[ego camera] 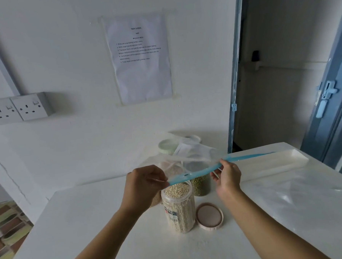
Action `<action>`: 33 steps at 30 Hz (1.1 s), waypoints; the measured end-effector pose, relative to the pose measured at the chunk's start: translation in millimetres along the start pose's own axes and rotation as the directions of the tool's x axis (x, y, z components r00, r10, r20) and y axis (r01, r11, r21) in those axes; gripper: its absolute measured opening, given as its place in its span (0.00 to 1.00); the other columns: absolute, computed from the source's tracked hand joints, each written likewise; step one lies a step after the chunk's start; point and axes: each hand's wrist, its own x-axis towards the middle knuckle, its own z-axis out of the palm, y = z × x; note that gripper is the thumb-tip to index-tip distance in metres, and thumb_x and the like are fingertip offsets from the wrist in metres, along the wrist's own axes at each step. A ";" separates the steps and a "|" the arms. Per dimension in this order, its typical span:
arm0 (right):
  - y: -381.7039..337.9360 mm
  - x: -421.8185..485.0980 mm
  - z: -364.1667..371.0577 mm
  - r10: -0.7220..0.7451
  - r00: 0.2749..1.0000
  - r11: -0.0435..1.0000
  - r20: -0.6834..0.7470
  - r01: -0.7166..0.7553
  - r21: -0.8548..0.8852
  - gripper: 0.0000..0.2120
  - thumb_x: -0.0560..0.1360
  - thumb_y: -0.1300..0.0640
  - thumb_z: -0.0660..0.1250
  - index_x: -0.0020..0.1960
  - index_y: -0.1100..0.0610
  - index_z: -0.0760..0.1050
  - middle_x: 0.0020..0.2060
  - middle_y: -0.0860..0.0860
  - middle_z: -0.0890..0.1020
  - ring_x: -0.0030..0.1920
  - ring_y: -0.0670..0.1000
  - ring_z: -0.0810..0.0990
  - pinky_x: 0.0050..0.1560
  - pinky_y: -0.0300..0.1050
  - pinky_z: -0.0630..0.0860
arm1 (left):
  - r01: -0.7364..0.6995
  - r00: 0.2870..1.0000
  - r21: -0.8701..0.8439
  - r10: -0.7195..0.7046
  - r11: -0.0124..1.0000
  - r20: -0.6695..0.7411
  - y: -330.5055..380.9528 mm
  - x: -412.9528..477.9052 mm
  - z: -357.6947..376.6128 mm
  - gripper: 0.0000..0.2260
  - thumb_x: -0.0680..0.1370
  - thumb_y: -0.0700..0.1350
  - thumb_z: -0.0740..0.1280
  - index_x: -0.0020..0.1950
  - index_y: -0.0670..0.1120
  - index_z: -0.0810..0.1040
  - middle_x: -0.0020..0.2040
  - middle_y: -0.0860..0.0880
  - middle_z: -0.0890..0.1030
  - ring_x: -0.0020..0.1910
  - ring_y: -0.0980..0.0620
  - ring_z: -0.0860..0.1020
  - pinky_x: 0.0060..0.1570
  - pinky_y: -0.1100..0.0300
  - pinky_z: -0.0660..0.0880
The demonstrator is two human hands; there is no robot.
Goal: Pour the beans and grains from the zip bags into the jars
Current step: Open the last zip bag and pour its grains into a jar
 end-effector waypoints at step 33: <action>-56.5 -57.6 60.1 -0.210 0.814 0.977 0.542 0.195 0.086 0.13 0.78 0.64 0.68 0.60 0.53 0.75 0.49 0.58 0.82 0.44 0.56 0.86 0.46 0.50 0.78 | -0.053 0.976 -0.377 -0.033 0.925 -0.216 9.8 18.4 -89.2 0.08 0.74 0.41 0.73 0.53 0.45 0.86 0.45 0.45 0.87 0.47 0.46 0.86 0.51 0.61 0.81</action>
